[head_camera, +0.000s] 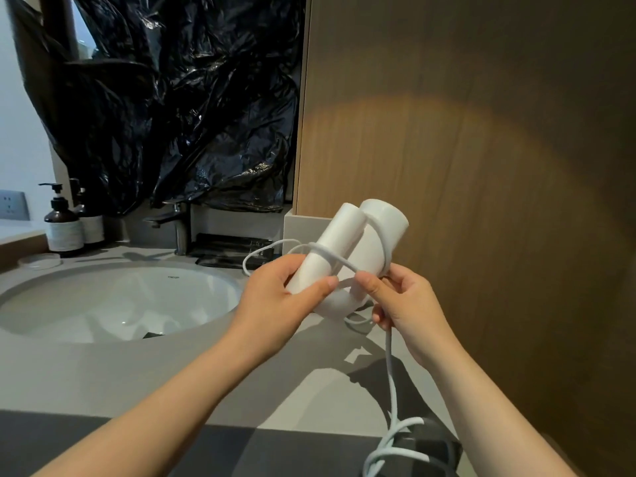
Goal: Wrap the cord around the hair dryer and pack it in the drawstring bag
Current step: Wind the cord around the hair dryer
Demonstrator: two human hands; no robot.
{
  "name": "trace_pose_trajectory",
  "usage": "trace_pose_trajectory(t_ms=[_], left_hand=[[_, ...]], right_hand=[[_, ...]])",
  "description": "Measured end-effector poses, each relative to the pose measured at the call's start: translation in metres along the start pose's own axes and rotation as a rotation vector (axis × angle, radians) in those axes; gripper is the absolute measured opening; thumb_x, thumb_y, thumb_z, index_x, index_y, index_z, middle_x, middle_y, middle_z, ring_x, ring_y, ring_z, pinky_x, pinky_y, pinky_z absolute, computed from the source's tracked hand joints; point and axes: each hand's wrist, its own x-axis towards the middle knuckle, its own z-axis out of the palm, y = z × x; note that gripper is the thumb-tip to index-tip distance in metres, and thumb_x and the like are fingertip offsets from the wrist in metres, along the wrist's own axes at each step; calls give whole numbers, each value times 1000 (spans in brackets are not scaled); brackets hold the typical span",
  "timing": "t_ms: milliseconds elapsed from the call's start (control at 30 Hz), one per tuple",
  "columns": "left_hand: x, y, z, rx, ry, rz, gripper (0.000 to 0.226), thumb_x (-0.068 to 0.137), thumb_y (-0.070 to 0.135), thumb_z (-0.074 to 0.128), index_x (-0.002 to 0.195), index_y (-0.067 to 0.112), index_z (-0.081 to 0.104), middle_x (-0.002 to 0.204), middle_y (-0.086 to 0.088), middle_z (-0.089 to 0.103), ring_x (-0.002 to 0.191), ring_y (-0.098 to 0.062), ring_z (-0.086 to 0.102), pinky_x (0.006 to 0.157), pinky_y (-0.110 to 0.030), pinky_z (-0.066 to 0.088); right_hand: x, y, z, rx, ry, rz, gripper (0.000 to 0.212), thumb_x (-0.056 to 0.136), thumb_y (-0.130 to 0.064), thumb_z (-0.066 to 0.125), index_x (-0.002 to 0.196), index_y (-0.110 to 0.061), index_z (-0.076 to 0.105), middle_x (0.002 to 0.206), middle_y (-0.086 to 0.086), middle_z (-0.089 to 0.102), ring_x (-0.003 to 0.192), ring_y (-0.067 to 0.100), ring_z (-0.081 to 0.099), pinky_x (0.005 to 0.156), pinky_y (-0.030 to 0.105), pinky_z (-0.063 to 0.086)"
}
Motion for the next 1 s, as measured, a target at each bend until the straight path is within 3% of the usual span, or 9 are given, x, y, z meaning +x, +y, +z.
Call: trace_pose_trajectory(t_ms=[67, 200, 333, 433, 533, 667, 800, 900, 1000], left_hand=[[1, -4, -2, -25, 65, -6, 9, 87, 26, 70, 86, 17, 70, 67, 7, 61, 57, -2, 53, 50, -17, 43], [9, -14, -10, -116, 43, -119, 43, 85, 45, 62, 87, 3, 66, 85, -21, 67, 79, -35, 66, 72, -53, 57], [19, -19, -22, -209, 29, -180, 42, 92, 38, 60, 91, -4, 62, 91, -31, 66, 72, -37, 68, 42, -32, 51], [18, -21, -21, -211, -24, -191, 42, 90, 38, 60, 93, -5, 62, 93, -29, 67, 73, -35, 69, 62, -51, 57], [15, -22, -15, -213, -34, -197, 37, 95, 29, 59, 97, -8, 61, 95, -28, 67, 82, -42, 67, 74, -51, 58], [18, -26, -12, -246, -98, -230, 48, 91, 40, 59, 102, -6, 61, 101, -29, 67, 90, -44, 66, 77, -52, 59], [24, -32, -2, -263, -111, -237, 46, 93, 40, 57, 96, -5, 62, 96, -34, 64, 75, -38, 67, 50, -30, 53], [24, -39, 10, -289, -127, -253, 58, 86, 48, 60, 93, -9, 58, 88, -36, 61, 72, -29, 60, 71, -57, 54], [22, -52, 23, -288, -138, -270, 62, 81, 51, 59, 93, -10, 57, 82, -34, 59, 70, -29, 59, 75, -59, 53]], right_hand=[[0, -4, -3, 17, -137, 33, 46, 75, -36, 69, 118, -23, 59, 90, -1, 71, 54, 12, 59, 54, 19, 52], [-1, -6, -15, 9, -305, 101, 55, 79, -24, 70, 128, -34, 47, 100, -1, 73, 59, 14, 59, 58, 22, 53], [-5, -1, -33, -15, -240, 78, 55, 78, -23, 69, 131, -21, 54, 88, 6, 73, 53, 14, 48, 50, 21, 42], [0, -4, -37, -192, -245, 6, 17, 92, -18, 60, 100, -17, 75, 70, 7, 60, 54, 14, 48, 49, 20, 41], [9, -3, -32, -432, -136, -65, 17, 95, -21, 56, 92, -21, 73, 69, 0, 63, 60, 14, 55, 55, 17, 47], [19, 3, -32, -519, 118, -196, 13, 96, -23, 55, 103, -25, 67, 87, -6, 67, 72, 9, 61, 62, 19, 48], [34, 13, -36, -472, 83, -147, 23, 98, -21, 53, 116, -23, 67, 98, -7, 69, 72, 16, 63, 60, 18, 50], [41, 25, -46, -462, 57, -104, 26, 97, -19, 54, 120, -24, 66, 92, -8, 72, 72, 22, 64, 58, 15, 51], [43, 44, -53, -500, 74, -97, 23, 96, -21, 56, 114, -29, 68, 87, -10, 72, 72, 20, 64, 60, 16, 51]])
